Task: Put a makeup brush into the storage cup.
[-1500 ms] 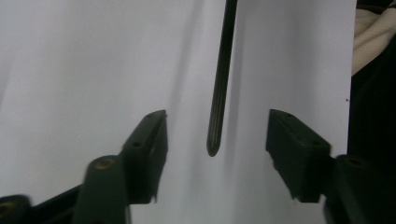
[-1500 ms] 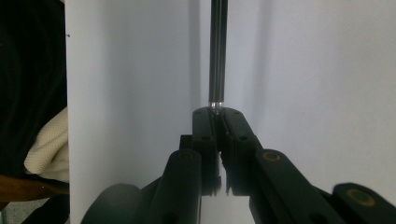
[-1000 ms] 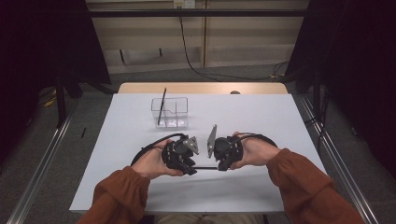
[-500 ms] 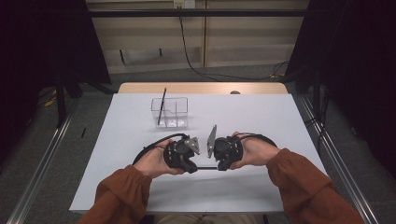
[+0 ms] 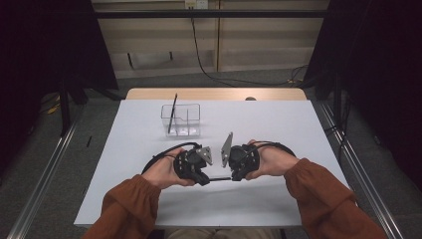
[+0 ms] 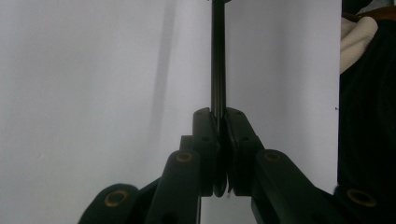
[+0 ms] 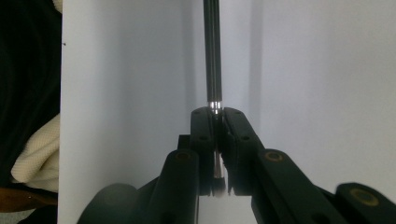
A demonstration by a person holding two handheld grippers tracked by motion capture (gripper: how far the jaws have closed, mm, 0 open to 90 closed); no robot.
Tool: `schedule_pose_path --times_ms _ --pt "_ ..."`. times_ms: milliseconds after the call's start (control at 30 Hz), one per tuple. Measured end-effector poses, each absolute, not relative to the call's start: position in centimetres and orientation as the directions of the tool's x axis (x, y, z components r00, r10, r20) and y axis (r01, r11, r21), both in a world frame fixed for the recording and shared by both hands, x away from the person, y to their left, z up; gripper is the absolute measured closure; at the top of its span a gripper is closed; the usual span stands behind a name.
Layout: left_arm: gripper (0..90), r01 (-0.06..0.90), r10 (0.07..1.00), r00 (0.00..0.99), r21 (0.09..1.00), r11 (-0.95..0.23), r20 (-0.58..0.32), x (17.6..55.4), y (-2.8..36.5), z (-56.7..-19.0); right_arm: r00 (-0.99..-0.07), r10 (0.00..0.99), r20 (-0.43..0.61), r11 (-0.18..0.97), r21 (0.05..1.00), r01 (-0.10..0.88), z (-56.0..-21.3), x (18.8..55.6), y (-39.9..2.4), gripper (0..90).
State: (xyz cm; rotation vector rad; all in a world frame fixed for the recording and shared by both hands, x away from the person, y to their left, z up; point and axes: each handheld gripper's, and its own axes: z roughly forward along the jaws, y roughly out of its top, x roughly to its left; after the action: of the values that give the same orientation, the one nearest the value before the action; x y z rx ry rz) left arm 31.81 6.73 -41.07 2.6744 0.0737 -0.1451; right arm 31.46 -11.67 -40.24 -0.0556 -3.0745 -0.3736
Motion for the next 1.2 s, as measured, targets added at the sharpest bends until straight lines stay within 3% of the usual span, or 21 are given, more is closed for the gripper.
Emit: schedule_pose_path --times_ms 100,167,233,667,1033,1200 --pt "84.0 0.102 0.053 0.991 0.456 -0.884 -0.12 31.5 6.7 -41.2 -0.998 0.025 0.049 0.968 0.25 0.037 -40.3 31.5 -11.7 80.8" --pt "84.0 0.071 0.03 0.995 0.44 -0.895 -0.099 31.7 6.8 -41.1 -0.998 0.031 0.058 0.967 0.252 0.045 -40.2 31.5 -11.8 77.7" --pt "84.0 0.114 0.068 0.991 0.464 -0.879 -0.114 31.5 6.8 -41.2 -0.998 0.036 0.054 0.963 0.266 0.049 -40.2 31.6 -11.9 75.8" --pt "84.0 0.119 0.073 0.991 0.468 -0.875 -0.116 31.4 7.4 -41.1 -0.996 0.063 0.061 0.956 0.284 0.078 -40.5 31.7 -12.3 45.6" --pt "84.0 0.147 0.095 0.987 0.479 -0.866 -0.131 31.4 8.6 -40.9 -0.993 0.108 0.037 0.929 0.352 0.114 -40.2 31.7 -13.4 30.3" --pt "83.9 0.163 0.11 0.985 0.491 -0.856 -0.134 31.5 9.3 -41.0 -0.991 0.126 0.033 0.917 0.378 0.129 -40.3 31.7 -13.9 27.5"
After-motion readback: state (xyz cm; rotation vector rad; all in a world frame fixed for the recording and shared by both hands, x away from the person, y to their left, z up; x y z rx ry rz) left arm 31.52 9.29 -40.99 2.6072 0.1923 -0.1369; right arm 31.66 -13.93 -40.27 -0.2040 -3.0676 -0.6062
